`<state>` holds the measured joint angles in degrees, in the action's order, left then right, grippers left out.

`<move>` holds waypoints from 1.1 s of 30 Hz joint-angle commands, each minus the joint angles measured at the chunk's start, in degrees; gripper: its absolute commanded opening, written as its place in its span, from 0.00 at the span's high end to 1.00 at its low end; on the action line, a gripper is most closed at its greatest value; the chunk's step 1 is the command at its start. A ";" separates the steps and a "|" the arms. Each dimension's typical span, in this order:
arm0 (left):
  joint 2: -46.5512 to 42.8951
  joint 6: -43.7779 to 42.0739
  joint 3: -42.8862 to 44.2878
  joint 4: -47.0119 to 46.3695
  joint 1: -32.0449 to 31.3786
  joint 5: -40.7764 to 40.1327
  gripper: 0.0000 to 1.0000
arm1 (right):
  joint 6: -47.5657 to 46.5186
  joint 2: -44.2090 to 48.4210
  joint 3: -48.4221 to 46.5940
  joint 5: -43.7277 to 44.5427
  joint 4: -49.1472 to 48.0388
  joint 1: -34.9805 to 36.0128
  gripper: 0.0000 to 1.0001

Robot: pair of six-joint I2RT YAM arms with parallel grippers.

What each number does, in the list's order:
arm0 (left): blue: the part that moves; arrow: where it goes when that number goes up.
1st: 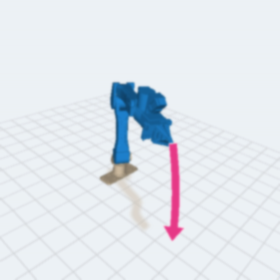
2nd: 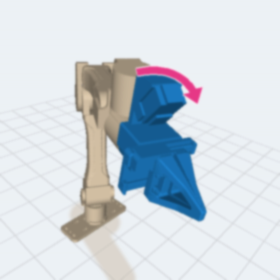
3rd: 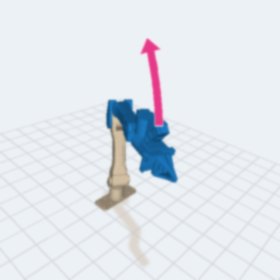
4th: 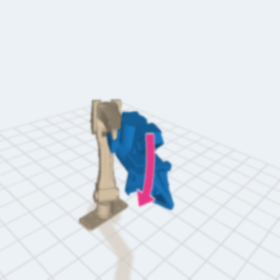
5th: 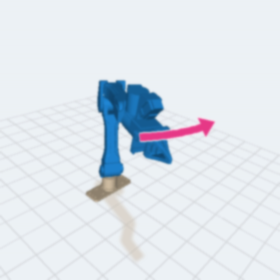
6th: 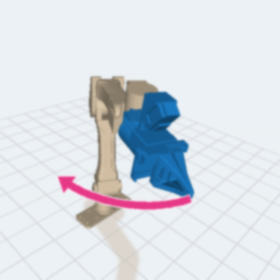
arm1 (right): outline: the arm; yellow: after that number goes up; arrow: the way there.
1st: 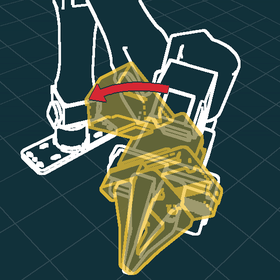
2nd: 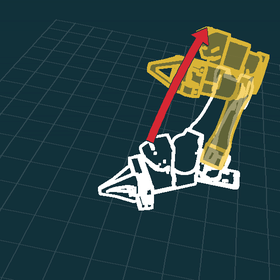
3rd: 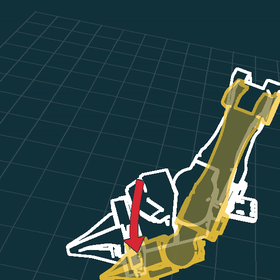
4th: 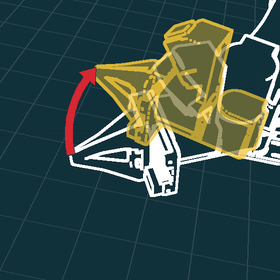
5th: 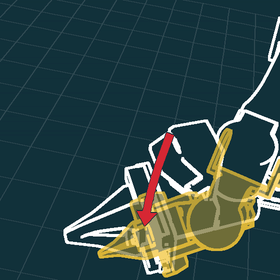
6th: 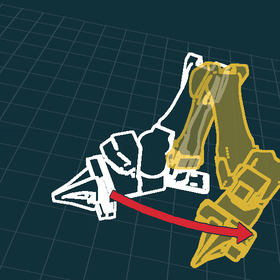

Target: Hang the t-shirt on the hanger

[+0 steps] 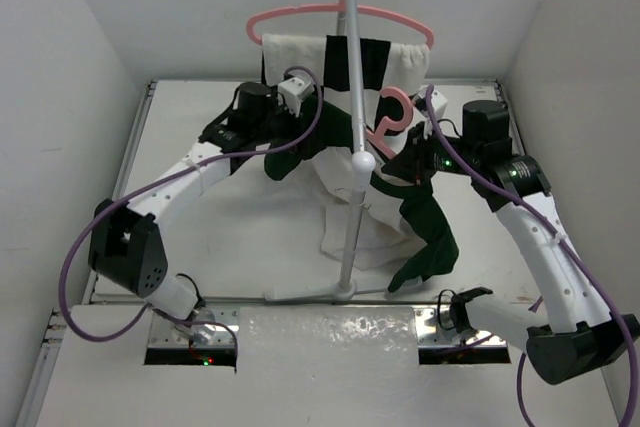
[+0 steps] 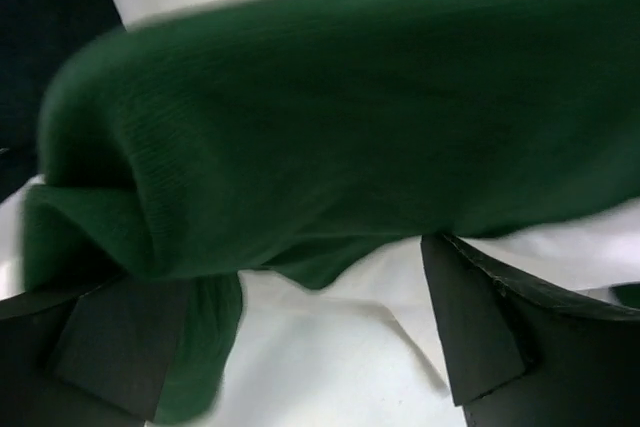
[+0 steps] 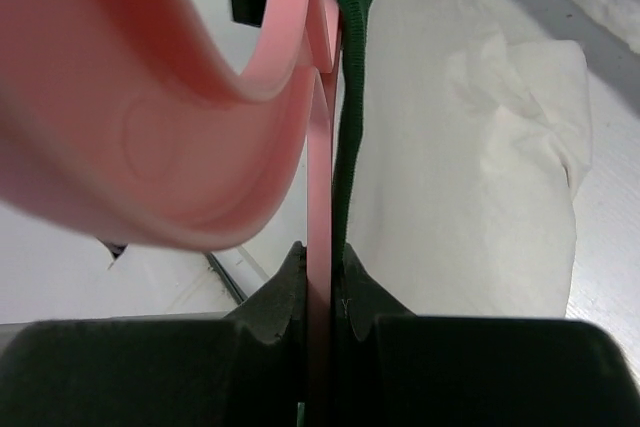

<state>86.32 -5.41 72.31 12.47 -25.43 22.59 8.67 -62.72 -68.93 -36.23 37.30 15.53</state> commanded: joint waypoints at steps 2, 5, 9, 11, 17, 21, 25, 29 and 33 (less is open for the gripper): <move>3.66 4.88 5.38 -5.88 -0.67 1.23 0.23 | 1.71 2.33 0.98 -3.85 -7.24 0.38 1.00; 5.61 6.11 7.31 -4.83 -0.67 2.46 0.95 | 0.83 3.21 1.78 -2.19 -5.93 0.47 1.00; 3.16 3.23 3.72 -1.22 0.20 2.02 1.00 | 1.27 2.34 0.99 10.70 -1.54 0.29 1.00; -0.35 2.08 -1.18 -0.17 1.86 2.46 1.00 | 1.09 1.03 0.98 12.14 -1.17 -0.06 1.00; -10.02 -8.03 -10.68 5.10 3.19 2.73 1.00 | -4.51 -4.15 -4.63 10.39 -0.66 -0.15 1.00; -15.30 -11.37 -15.44 5.90 3.46 0.70 1.00 | -10.58 -7.58 -13.66 10.04 3.47 -0.32 1.00; -17.24 -10.76 -15.89 6.08 3.37 4.03 1.00 | -15.69 -11.89 -20.88 8.63 9.52 -0.41 1.00; -18.21 -12.43 -11.15 10.28 3.37 5.63 0.69 | -28.94 -15.94 -27.57 2.14 16.65 -0.33 1.00; -19.96 -16.91 -5.61 14.16 3.37 1.07 0.44 | -36.69 -18.40 -34.24 0.37 22.02 -0.41 1.00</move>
<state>69.63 -18.57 61.41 24.67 -22.39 25.74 -18.00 -80.64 -97.65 -31.99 55.94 15.40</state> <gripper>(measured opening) 0.545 0.078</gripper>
